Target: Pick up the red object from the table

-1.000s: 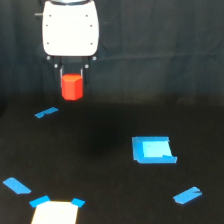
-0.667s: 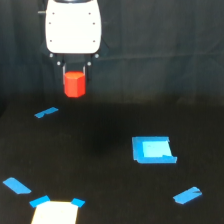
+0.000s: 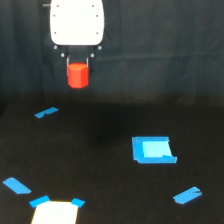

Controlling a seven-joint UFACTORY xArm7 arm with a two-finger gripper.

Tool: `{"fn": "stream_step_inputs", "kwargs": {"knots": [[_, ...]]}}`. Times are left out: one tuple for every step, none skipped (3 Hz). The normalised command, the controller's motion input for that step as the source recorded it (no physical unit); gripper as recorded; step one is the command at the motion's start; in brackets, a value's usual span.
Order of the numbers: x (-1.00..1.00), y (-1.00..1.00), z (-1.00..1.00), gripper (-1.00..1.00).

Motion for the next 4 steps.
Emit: {"fn": "stream_step_inputs", "kwargs": {"knots": [[0.21,0.83,0.51,-1.0],[-0.28,0.16,0.4,-1.0],[-0.37,-0.04,0.28,-0.88],[-0.27,0.04,0.36,-1.0]]}}
